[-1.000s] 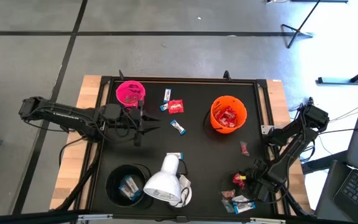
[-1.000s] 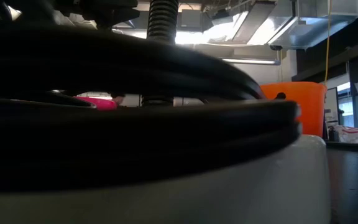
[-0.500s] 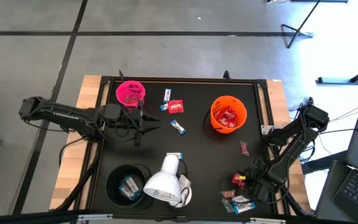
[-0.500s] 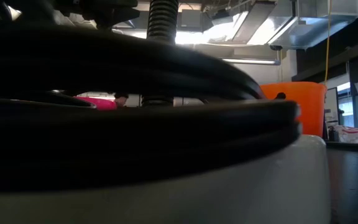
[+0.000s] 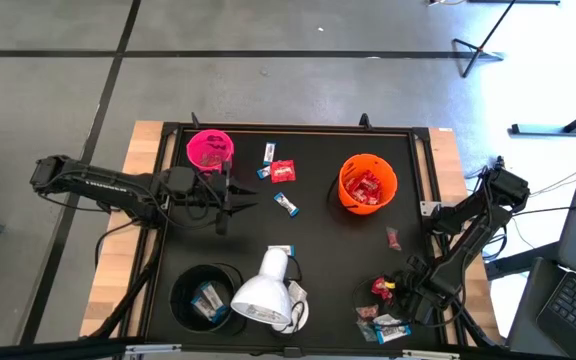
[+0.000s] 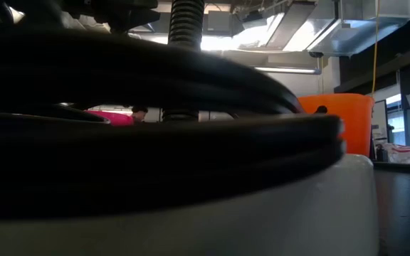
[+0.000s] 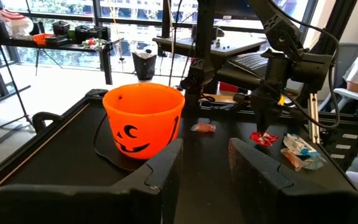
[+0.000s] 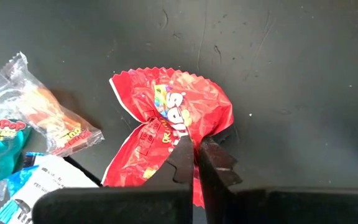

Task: Sort candy
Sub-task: Put the red candy into the orange bucket

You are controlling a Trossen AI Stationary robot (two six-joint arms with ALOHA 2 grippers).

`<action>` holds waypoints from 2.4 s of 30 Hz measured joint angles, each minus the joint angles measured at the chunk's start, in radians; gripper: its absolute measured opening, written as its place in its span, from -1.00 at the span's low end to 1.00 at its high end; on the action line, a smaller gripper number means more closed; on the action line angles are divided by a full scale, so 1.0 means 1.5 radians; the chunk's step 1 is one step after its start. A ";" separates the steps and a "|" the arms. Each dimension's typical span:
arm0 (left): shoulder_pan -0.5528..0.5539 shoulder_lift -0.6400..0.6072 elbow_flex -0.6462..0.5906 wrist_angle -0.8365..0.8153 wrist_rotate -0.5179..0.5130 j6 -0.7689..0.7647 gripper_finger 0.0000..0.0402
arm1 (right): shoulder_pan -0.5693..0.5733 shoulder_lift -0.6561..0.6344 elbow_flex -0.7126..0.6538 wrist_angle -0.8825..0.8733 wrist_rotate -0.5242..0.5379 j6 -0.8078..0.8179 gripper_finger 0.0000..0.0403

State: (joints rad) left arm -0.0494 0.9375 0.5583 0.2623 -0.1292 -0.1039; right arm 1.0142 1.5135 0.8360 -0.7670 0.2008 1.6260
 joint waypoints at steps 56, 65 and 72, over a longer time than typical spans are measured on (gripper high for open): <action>-0.002 0.000 0.000 0.018 -0.008 -0.036 -0.39 | -0.027 -0.001 0.156 -0.164 0.281 -0.145 -0.97; -0.005 0.000 0.000 0.022 -0.008 -0.053 -0.39 | -0.068 -0.001 0.214 -0.189 0.295 -0.220 -0.97; -0.008 0.000 0.000 0.021 -0.012 -0.049 -0.39 | -0.076 -0.001 0.211 -0.170 0.359 -0.235 -0.97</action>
State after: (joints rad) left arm -0.0620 0.9379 0.5579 0.2935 -0.1465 -0.1768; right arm 0.9005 1.5120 1.1524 -1.0226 0.7396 1.2734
